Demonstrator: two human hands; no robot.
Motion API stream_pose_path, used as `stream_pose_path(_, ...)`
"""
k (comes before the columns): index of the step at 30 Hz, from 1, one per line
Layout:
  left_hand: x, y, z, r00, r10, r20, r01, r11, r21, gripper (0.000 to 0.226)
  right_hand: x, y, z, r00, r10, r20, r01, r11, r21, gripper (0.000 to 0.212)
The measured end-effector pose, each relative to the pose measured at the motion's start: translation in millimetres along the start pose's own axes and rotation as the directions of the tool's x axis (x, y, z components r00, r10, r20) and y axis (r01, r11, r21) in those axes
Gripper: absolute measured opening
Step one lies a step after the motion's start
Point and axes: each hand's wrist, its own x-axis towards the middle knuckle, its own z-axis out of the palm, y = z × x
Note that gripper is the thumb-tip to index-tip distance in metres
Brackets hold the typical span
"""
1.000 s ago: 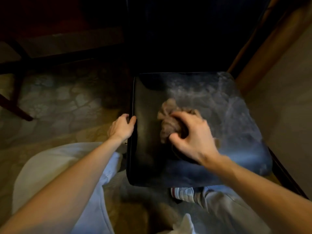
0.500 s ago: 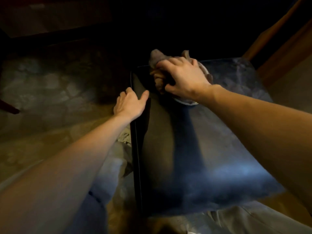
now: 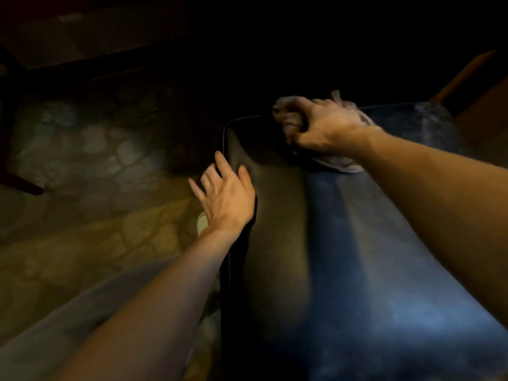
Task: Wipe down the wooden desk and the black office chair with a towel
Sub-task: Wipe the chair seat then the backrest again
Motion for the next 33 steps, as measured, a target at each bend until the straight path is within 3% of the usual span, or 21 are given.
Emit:
stream_pose_path(3, -1, -2, 6, 0.999, 0.01, -0.038, -0.009, 1.0, 0.004, 0.066, -19, 53, -19, 0.98, 0.197, 0.038, -0.196, 0.98, -0.036, 0.06)
stream_pose_path(5, 0, -3, 9, 0.998, 0.032, -0.06, -0.031, 0.999, 0.01, 0.066, -33, 60, -27, 0.969, 0.248, 0.007, -0.247, 0.968, -0.052, 0.055)
stream_pose_path(7, 2, -4, 9, 0.997, 0.047, -0.058, -0.048, 0.999, -0.004, 0.065, -39, 41, -27, 0.987, 0.139, -0.075, -0.144, 0.987, -0.065, 0.05)
stream_pose_path(9, 3, -7, 9, 0.996, 0.043, -0.082, -0.044, 0.999, -0.022, 0.064, -35, -2, -24, 0.986, -0.098, -0.134, 0.097, 0.995, -0.017, 0.053)
stream_pose_path(12, 4, -9, 11, 0.991, 0.045, -0.125, -0.047, 0.999, -0.014, 0.063, -10, -65, -17, 0.939, -0.329, -0.1, 0.33, 0.944, 0.0, 0.065)
stream_pose_path(15, 3, -12, 15, 0.995, 0.033, -0.093, -0.037, 0.998, -0.043, 0.062, 16, -86, 4, 0.952, -0.283, 0.117, 0.284, 0.959, 0.004, 0.07)
stream_pose_path(17, 4, -16, 15, 0.995, 0.006, -0.096, -0.013, 0.998, -0.067, 0.061, 26, -82, 13, 0.947, -0.269, 0.175, 0.269, 0.963, 0.024, 0.075)
stream_pose_path(28, 8, -14, 16, 0.997, -0.002, -0.075, 0.0, 0.999, -0.033, 0.061, 1, 3, 15, 0.994, -0.108, 0.023, 0.108, 0.994, 0.0, 0.071)
stream_pose_path(33, 1, -15, 9, 0.999, -0.026, -0.047, 0.024, 0.999, -0.045, 0.062, -89, -12, 32, 0.97, -0.234, 0.061, 0.234, 0.972, 0.013, 0.075)
